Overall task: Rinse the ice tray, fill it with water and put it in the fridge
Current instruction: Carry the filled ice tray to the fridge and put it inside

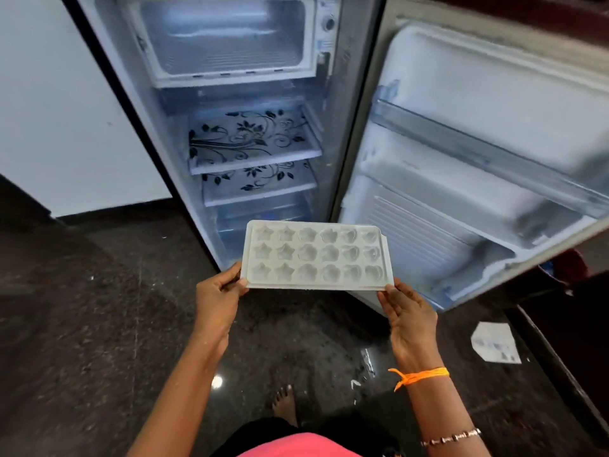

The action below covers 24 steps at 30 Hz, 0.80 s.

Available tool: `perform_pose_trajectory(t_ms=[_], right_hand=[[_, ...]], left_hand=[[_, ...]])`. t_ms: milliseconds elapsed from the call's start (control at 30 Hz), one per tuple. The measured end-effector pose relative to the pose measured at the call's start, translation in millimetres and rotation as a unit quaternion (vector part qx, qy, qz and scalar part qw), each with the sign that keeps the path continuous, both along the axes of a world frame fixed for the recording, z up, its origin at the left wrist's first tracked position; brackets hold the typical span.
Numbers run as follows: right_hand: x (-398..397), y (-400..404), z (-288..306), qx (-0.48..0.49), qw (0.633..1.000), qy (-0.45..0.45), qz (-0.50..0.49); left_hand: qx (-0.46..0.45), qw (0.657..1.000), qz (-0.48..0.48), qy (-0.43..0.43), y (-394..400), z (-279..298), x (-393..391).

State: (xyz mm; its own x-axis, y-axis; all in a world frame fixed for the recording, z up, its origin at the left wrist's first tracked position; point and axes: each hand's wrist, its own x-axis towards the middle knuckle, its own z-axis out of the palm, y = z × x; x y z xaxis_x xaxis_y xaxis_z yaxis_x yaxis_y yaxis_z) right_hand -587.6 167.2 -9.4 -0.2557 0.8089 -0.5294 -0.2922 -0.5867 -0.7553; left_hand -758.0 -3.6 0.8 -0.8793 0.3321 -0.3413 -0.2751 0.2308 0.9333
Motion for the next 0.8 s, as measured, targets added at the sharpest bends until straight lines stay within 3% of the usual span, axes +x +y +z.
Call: perform_pose_trajectory(t_ms=[500,800], right_hand=[[-141.4,41.4,19.6,0.040,0.990,-0.031,0.135],[-229.7,91.6,33.8,0.057,0.982,0.039,0.177]], left_hand=[[0.019,0.992,0.124,0.015,2.3,8.7,-98.3],[0.039,0.984,0.161,0.058,42.7,20.8,-166.9]])
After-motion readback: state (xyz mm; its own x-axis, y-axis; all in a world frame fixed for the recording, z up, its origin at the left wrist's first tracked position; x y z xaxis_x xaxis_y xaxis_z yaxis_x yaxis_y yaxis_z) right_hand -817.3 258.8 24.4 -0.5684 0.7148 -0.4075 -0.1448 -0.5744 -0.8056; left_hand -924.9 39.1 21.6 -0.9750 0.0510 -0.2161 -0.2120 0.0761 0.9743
